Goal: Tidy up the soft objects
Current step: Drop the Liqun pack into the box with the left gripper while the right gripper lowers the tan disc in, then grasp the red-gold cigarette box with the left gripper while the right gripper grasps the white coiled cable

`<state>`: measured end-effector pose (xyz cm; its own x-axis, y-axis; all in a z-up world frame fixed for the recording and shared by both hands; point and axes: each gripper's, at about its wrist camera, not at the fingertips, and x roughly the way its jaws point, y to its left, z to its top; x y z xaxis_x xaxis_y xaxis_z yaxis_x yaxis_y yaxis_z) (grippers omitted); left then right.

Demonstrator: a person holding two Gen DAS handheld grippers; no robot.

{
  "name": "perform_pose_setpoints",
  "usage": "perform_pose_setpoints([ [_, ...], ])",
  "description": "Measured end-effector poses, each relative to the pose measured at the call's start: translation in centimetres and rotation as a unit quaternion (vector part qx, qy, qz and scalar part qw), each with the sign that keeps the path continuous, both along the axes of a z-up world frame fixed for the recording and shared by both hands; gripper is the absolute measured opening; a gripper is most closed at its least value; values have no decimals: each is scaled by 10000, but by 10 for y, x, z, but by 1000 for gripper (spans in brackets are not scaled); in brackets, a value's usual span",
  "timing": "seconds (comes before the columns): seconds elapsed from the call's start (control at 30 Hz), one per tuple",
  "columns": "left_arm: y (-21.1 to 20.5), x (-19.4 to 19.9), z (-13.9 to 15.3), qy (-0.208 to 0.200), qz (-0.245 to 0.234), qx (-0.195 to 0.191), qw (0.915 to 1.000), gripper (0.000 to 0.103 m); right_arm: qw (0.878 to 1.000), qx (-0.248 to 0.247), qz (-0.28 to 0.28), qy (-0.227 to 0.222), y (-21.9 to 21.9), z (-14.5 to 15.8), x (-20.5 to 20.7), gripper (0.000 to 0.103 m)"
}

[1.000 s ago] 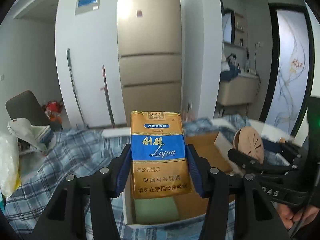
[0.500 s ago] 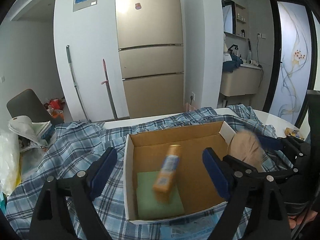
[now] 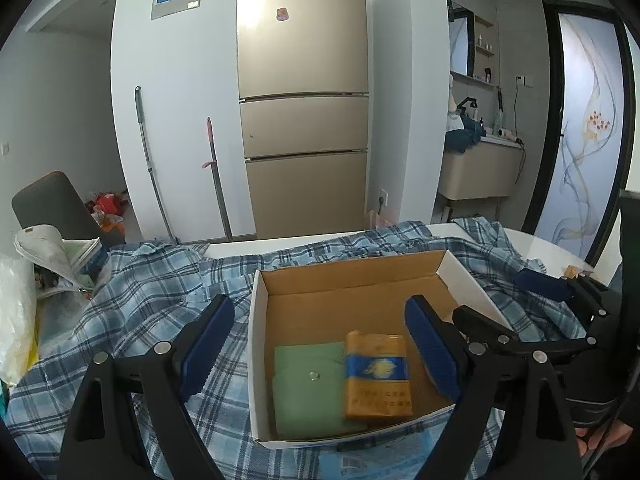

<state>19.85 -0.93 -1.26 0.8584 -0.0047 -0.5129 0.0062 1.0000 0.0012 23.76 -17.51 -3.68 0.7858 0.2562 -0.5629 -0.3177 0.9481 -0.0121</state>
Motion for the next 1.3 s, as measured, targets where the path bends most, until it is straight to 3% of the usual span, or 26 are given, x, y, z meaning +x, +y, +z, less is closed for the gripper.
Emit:
perform_pose_setpoints([
  [0.17,0,-5,6,-214,56,141,9997,89,9999,16,-87,-61,-2,3,-1,88],
  [0.53,-3,-29,44,-590,10,-24,9983,89,9981,45,-262,-561,-4,36,-22,88],
  [0.9,-10,-110,96,-1304,-211,-101,9912,89,9946,131,-198,-1013,-18,75,-79,88],
  [1.07,-9,-151,101,-1475,-191,-190,9887,89,9934,239,-191,-1103,-26,82,-109,89],
  [1.3,-3,-184,86,-1372,-177,-394,9896,89,9946,381,-185,-944,-42,71,-131,89],
])
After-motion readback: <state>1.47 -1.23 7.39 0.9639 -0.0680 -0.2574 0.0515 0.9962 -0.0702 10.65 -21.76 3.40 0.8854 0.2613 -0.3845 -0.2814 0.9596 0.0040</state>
